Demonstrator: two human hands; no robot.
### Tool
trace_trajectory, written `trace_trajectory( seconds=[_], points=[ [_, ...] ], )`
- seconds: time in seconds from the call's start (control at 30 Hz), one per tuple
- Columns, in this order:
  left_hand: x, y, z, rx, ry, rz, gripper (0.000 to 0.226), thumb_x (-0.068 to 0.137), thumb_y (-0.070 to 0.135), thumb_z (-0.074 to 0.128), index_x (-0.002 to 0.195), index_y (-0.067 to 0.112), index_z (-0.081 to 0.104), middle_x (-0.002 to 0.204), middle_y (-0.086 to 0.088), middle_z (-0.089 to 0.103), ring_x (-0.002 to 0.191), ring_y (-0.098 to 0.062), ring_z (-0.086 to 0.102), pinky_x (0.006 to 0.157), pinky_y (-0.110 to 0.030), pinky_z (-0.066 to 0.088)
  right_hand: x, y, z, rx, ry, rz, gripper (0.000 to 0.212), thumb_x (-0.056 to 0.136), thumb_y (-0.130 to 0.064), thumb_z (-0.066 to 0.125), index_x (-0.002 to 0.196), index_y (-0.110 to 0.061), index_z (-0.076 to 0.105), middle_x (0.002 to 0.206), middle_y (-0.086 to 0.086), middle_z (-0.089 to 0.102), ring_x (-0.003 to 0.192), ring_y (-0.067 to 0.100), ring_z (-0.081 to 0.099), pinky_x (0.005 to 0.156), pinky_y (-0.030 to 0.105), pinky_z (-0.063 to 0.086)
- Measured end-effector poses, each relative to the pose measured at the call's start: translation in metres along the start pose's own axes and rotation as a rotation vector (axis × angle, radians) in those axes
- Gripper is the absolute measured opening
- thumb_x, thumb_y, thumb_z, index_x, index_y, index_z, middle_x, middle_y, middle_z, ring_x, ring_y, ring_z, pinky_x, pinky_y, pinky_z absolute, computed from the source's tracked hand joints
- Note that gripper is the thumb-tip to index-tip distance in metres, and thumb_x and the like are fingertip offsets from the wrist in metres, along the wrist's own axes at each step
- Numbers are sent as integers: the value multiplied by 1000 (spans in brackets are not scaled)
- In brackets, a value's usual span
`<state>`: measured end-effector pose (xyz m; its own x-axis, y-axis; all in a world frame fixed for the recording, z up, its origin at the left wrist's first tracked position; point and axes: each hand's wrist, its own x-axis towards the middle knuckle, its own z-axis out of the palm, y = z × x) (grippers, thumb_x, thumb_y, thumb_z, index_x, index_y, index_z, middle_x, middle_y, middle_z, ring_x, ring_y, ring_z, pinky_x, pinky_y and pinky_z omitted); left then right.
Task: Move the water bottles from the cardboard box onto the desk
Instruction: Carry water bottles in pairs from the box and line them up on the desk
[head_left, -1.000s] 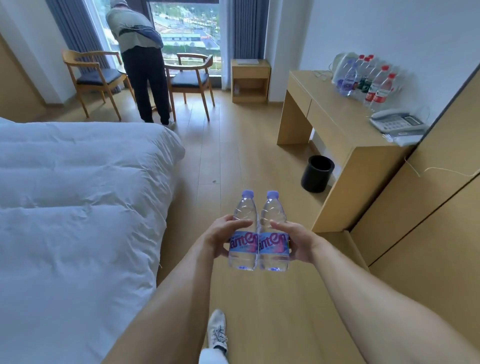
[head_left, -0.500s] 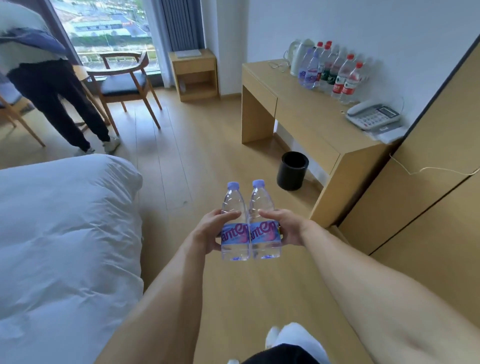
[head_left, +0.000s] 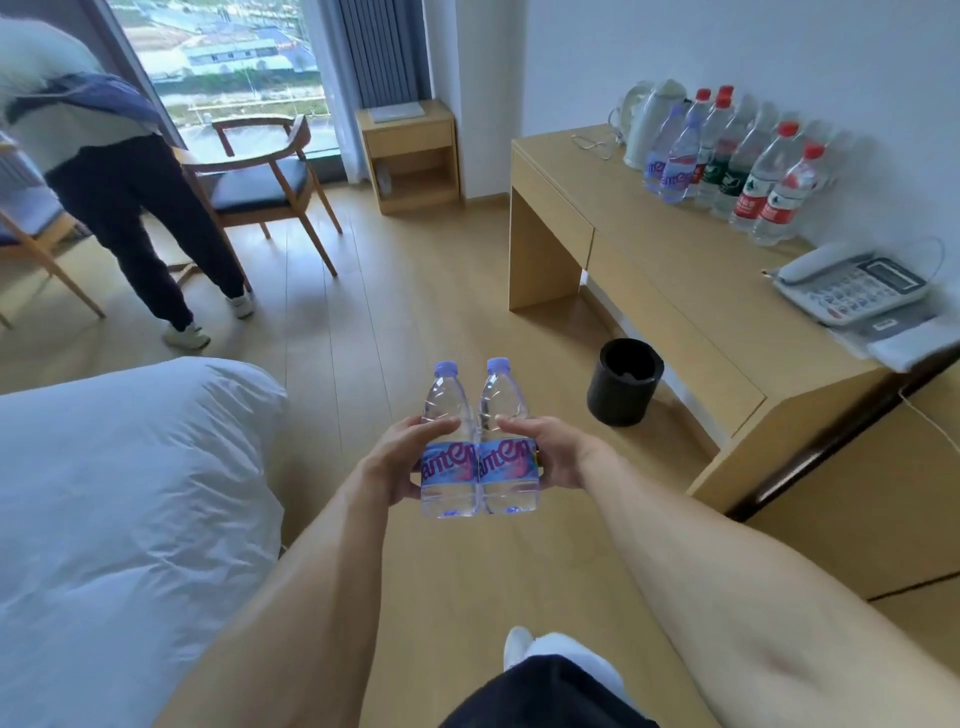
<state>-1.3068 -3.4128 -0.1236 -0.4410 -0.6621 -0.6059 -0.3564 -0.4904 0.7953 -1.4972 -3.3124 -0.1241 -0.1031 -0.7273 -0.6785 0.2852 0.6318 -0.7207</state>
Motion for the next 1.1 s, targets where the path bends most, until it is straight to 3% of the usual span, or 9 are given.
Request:
trace_trajectory(
  seconds=[0.2,0.3,0.47,0.53,0.63,0.83,1.0,1.1],
  points=[
    [71,68,2,-42,27,11,39,85,35,78,117,19,63,100,-12,72,88,-27,70,73,-51,61,63,-82,-34,-30,-34,-21,40,90,-41,69,126,-25,62,109,5,73,94,21,70,89,47,56],
    [106,95,6,-47,10,10,41,83,35,79,118,20,63,100,-11,73,86,-26,70,73,-51,61,91,-109,-53,-28,-45,-20,39,90,-41,70,125,-25,62,119,10,71,102,25,69,94,50,54],
    [170,134,17,-4,-21,0,40,81,35,81,115,21,65,93,-7,74,80,-23,70,74,-52,61,131,-143,-85,2,4,-15,45,89,-43,70,130,-26,60,109,5,74,97,21,70,83,42,58],
    [195,148,21,10,-41,-3,39,80,35,82,112,22,65,86,-5,75,75,-21,71,70,-50,62,145,-154,-98,26,34,-18,47,89,-44,70,131,-25,60,114,7,73,104,23,69,85,43,57],
    [243,175,28,37,-106,-7,37,81,34,82,112,22,65,87,-6,75,76,-22,71,69,-49,62,172,-176,-118,55,88,-24,49,89,-45,70,132,-24,60,123,11,71,118,27,65,95,49,54],
    [337,239,39,125,-272,-11,33,82,35,80,110,25,67,86,-6,75,78,-22,71,70,-49,62,226,-226,-151,175,191,-37,50,93,-44,64,136,-20,56,129,16,67,124,34,61,106,58,45],
    [402,302,50,231,-411,-24,39,82,37,80,117,26,66,107,-15,73,89,-26,70,75,-52,61,262,-268,-174,291,269,-82,50,95,-42,63,137,-17,56,133,20,63,128,38,57,108,63,41],
    [431,334,64,283,-477,-19,43,82,38,79,120,24,65,106,-14,72,87,-25,70,73,-49,61,272,-289,-188,339,339,-98,50,93,-42,65,134,-15,58,130,18,65,124,37,59,107,62,42]
  ],
)
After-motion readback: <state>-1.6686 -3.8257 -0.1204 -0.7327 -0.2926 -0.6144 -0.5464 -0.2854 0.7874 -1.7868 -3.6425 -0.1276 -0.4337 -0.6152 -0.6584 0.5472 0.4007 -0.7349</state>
